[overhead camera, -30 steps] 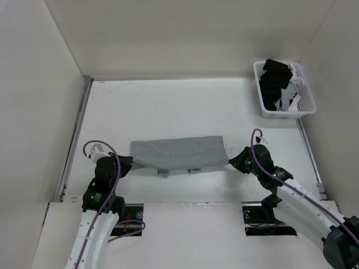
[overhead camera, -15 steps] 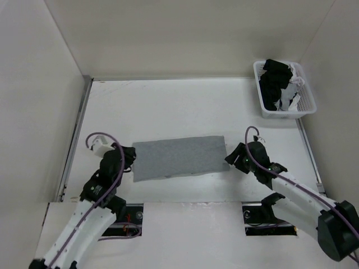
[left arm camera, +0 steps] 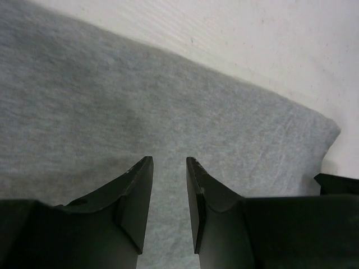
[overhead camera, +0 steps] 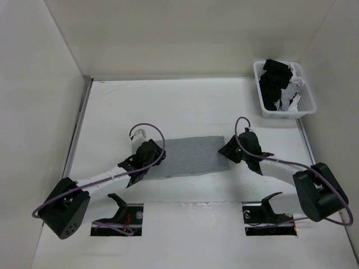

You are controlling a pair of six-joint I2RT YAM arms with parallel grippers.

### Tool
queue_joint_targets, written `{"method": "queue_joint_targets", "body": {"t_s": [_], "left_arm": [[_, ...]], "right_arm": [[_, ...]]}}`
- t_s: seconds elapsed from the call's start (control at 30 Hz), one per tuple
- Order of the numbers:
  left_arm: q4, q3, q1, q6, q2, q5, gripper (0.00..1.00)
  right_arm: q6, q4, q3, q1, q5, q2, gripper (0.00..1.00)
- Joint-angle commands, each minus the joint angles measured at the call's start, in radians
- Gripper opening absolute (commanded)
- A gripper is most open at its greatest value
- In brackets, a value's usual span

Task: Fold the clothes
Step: Fold the tank top

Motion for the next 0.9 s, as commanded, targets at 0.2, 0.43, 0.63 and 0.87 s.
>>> {"method": "queue_joint_targets", "body": {"t_s": [0.2, 0.43, 0.63, 0.87], "left_arm": [[0.146, 0.01, 0.1, 0.081, -0.095, 0.056, 0.28], [0.166, 0.029, 0.081, 0.106, -0.102, 0.05, 0.28], [0.182, 0.038, 0.065, 0.104, -0.075, 0.05, 0.28], [0.221, 0.084, -0.006, 0.096, -0.007, 0.05, 0.28]], "right_arm": [[0.083, 0.126, -0.017, -0.005, -0.053, 0.082, 0.27], [0.12, 0.256, -0.061, -0.054, -0.086, 0.064, 0.0], [0.105, 0.185, -0.12, -0.118, -0.083, -0.184, 0.0], [-0.009, -0.251, -0.014, -0.13, -0.022, -0.522, 0.0]]}}
